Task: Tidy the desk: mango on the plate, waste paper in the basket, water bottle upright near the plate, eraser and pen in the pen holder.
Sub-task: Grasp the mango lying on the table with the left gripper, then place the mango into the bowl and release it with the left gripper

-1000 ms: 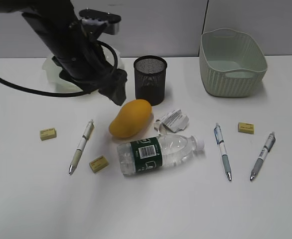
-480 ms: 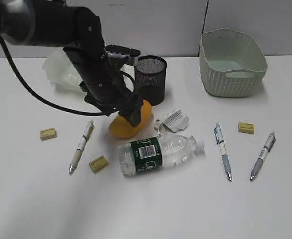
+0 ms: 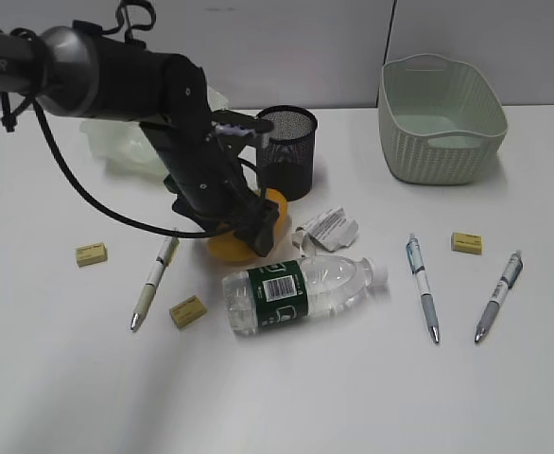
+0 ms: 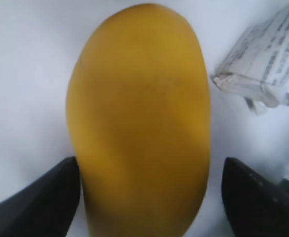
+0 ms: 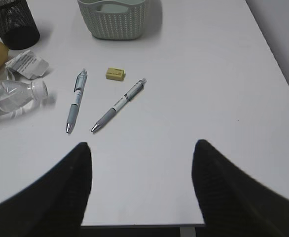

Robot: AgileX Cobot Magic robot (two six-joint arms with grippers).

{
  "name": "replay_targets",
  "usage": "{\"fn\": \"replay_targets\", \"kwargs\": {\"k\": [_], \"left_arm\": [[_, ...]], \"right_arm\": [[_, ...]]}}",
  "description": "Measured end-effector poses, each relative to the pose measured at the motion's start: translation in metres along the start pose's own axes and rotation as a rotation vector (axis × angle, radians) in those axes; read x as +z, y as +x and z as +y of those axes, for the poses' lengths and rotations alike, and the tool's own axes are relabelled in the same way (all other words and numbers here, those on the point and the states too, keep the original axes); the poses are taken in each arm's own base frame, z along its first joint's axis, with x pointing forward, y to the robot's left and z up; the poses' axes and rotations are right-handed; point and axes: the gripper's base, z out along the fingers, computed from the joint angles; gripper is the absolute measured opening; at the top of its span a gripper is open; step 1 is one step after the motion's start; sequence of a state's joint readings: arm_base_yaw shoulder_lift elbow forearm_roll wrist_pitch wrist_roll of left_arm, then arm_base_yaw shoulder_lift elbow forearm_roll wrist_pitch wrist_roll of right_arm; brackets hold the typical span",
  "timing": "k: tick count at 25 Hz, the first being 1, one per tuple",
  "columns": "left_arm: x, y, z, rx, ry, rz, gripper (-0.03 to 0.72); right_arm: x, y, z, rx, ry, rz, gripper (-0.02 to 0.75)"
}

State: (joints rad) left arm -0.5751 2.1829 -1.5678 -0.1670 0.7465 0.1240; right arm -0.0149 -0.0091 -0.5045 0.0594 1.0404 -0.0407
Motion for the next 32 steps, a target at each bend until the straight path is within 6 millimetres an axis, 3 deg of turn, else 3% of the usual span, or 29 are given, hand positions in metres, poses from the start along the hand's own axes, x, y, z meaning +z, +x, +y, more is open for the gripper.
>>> {"fn": "replay_targets", "kwargs": {"k": [6, 14, 27, 32], "left_arm": [[0.006, 0.001, 0.001, -0.002, 0.001, 0.010, 0.547], [-0.004, 0.002, -0.001, -0.005, 0.012, 0.029, 0.547], [-0.081, 0.000, -0.008, 0.060, -0.013, 0.096, 0.547], [-0.122, 0.003, -0.008, 0.076, -0.039, 0.053, 0.547]], "right_arm": [[0.000, 0.000, 0.000, 0.000, 0.000, 0.000, 0.508], [0.000, 0.000, 0.000, 0.001, -0.001, 0.000, 0.508], [0.000, 0.000, 0.000, 0.001, -0.001, 0.000, 0.508], [0.000, 0.000, 0.000, 0.001, -0.001, 0.000, 0.508]]}}
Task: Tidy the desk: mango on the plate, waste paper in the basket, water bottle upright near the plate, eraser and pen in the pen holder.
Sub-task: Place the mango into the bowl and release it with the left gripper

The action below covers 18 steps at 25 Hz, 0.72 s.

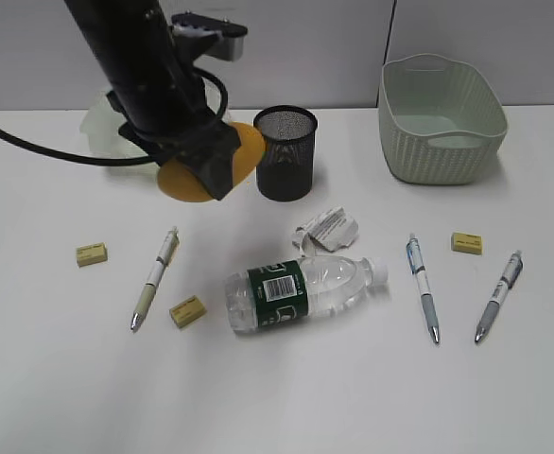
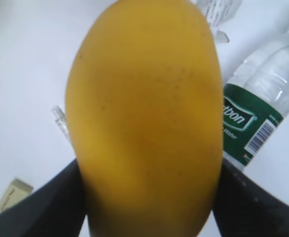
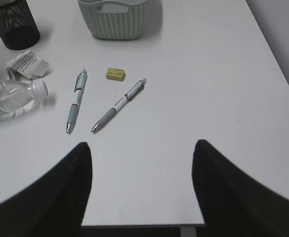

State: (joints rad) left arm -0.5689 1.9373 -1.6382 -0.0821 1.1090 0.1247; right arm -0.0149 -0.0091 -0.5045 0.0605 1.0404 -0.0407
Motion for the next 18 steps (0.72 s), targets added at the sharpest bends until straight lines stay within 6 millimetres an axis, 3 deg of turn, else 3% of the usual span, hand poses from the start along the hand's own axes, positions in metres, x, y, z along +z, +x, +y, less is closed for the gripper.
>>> {"fn": "replay_targets", "kwargs": {"k": [5, 11, 18], "left_arm": [[-0.024, 0.005, 0.025, -0.064, -0.030, -0.042, 0.547], [-0.030, 0.010, 0.071, -0.172, -0.076, -0.098, 0.547], [-0.038, 0.004, 0.117, -0.279, -0.134, -0.316, 0.547]], "right_arm": [[0.000, 0.000, 0.000, 0.000, 0.000, 0.000, 0.508], [0.000, 0.000, 0.000, 0.000, 0.000, 0.000, 0.508], [0.000, 0.000, 0.000, 0.001, 0.000, 0.000, 0.508]]}}
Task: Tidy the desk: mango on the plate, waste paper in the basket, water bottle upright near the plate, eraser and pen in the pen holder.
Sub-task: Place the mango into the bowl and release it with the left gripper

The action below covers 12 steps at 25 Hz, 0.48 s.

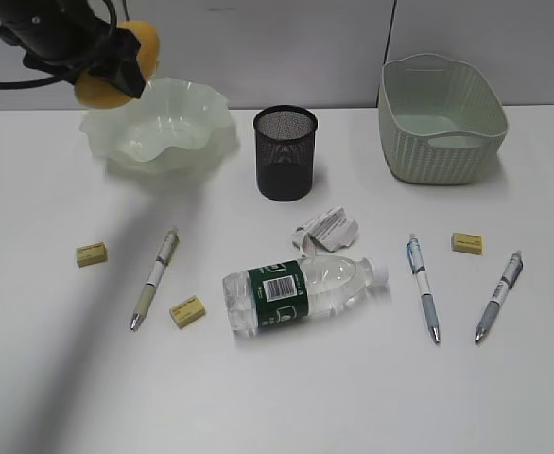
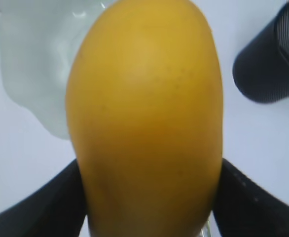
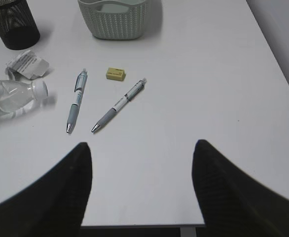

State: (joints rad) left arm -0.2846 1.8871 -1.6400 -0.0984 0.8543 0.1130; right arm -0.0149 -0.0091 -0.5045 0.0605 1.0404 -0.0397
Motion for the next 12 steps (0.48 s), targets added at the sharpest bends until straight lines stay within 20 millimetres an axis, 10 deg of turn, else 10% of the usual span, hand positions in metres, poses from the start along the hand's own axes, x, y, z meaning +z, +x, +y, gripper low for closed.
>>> {"fn": "replay_targets", "kwargs": {"k": [12], "left_arm": [[0.073, -0.005, 0.028, -0.162, 0.019, -0.125, 0.547]], "right_arm": [[0.000, 0.000, 0.000, 0.000, 0.000, 0.000, 0.508]]}}
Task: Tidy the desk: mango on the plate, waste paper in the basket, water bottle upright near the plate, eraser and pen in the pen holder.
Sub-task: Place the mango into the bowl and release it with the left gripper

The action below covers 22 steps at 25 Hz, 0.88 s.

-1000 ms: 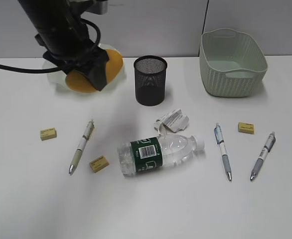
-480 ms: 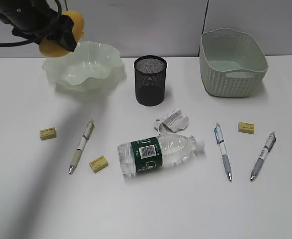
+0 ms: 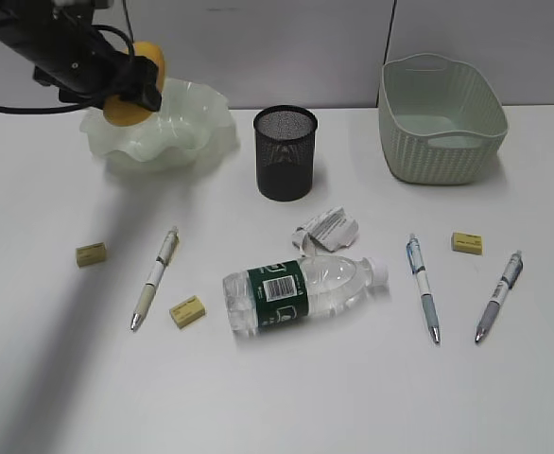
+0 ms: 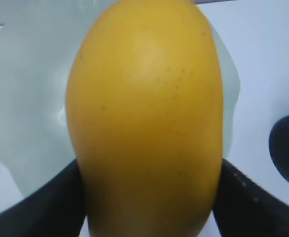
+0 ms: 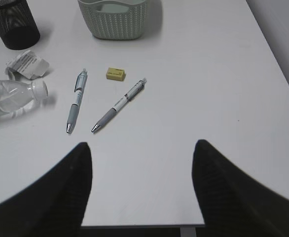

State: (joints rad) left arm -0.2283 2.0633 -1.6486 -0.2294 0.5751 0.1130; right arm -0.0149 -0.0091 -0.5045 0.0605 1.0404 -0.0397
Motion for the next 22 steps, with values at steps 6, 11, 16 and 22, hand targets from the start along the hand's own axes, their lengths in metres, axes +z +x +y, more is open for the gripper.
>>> {"fn": "replay_targets", "kwargs": {"k": [6, 11, 16, 22], "left_arm": [[0.042, -0.008, 0.004, -0.043, 0.011, -0.058, 0.547], [0.070, -0.012, 0.008, -0.057, 0.009, -0.103, 0.547], [0.087, -0.005, 0.012, -0.063, -0.001, -0.107, 0.547], [0.093, -0.002, 0.013, -0.057, -0.008, -0.105, 0.590]], "right_arm": [[0.000, 0.000, 0.000, 0.000, 0.000, 0.000, 0.508], [0.000, 0.000, 0.000, 0.000, 0.000, 0.000, 0.508], [0.000, 0.000, 0.000, 0.000, 0.000, 0.000, 0.508], [0.000, 0.000, 0.000, 0.000, 0.000, 0.000, 0.508]]}}
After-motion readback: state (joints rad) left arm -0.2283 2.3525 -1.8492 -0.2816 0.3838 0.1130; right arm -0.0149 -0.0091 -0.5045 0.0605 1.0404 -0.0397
